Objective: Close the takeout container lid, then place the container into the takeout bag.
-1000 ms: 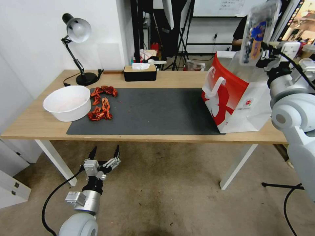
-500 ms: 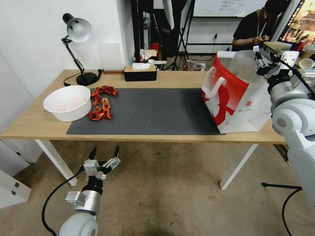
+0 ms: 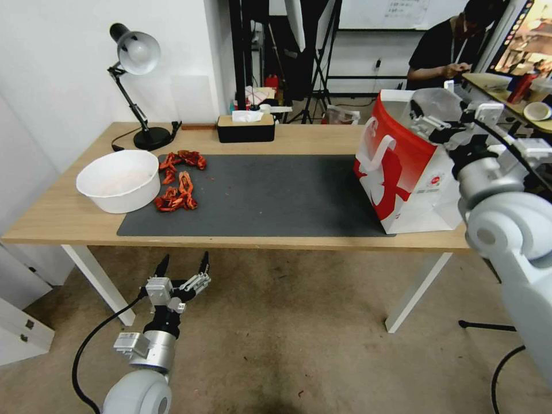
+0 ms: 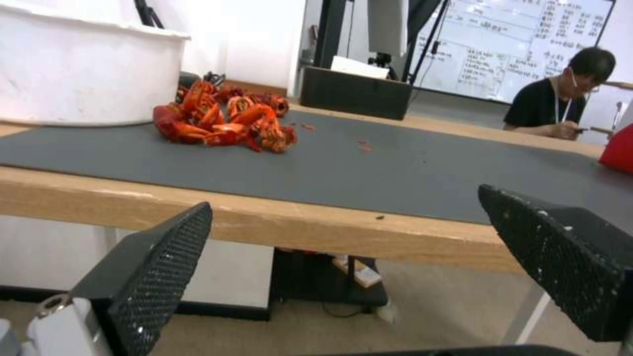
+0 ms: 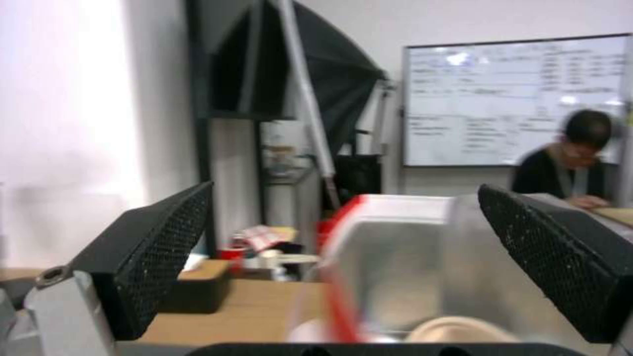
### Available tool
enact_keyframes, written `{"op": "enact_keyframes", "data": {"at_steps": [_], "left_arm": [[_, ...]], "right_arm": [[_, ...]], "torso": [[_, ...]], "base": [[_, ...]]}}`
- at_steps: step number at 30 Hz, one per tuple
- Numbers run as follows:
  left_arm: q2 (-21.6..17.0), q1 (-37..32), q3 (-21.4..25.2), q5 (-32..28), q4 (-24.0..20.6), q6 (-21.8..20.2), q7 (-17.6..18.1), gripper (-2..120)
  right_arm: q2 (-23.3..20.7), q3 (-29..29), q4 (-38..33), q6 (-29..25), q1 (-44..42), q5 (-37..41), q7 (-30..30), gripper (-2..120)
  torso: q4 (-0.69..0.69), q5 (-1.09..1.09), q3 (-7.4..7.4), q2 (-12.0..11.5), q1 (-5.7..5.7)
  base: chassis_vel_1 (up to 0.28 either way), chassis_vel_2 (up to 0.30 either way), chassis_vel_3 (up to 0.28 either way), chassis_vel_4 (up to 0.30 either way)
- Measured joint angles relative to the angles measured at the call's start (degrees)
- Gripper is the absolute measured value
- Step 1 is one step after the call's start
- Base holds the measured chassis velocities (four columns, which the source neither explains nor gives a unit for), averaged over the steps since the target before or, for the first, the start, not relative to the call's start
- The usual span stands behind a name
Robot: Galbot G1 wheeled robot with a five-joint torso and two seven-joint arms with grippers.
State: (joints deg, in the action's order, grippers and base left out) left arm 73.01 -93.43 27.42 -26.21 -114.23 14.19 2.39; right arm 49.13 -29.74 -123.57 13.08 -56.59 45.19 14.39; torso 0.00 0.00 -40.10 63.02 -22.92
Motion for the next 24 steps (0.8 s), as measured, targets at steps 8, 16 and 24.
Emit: {"op": "enact_keyframes", "data": {"at_steps": [8, 16, 24], "left_arm": [[0.42, -0.13, 0.13, 0.12, -0.25, 1.00, -0.37, 100], [0.52, 0.10, 0.16, 0.17, -0.09, 2.59, 0.15, 100], [0.43, -0.23, 0.31, 1.01, 0.67, 3.73, -0.10, 100]], "right_arm": [[4.43, -1.06, -7.07, -3.94, -14.05, -6.06, -4.22, 100], [12.65, -0.85, -4.98, -14.10, -29.33, -17.19, -8.50, 100], [20.29, 0.72, 3.11, -26.60, -39.47, -25.23, -11.96, 100]], "torso": [[0.00, 0.00, 0.00, 0.01, 0.01], [0.00, -0.01, 0.00, 0.01, 0.01], [-0.01, 0.00, 0.01, 0.01, 0.01]], "base": [[0.000, 0.000, 0.000, 0.000], [0.000, 0.000, 0.000, 0.000], [0.000, 0.000, 0.000, 0.000]]}}
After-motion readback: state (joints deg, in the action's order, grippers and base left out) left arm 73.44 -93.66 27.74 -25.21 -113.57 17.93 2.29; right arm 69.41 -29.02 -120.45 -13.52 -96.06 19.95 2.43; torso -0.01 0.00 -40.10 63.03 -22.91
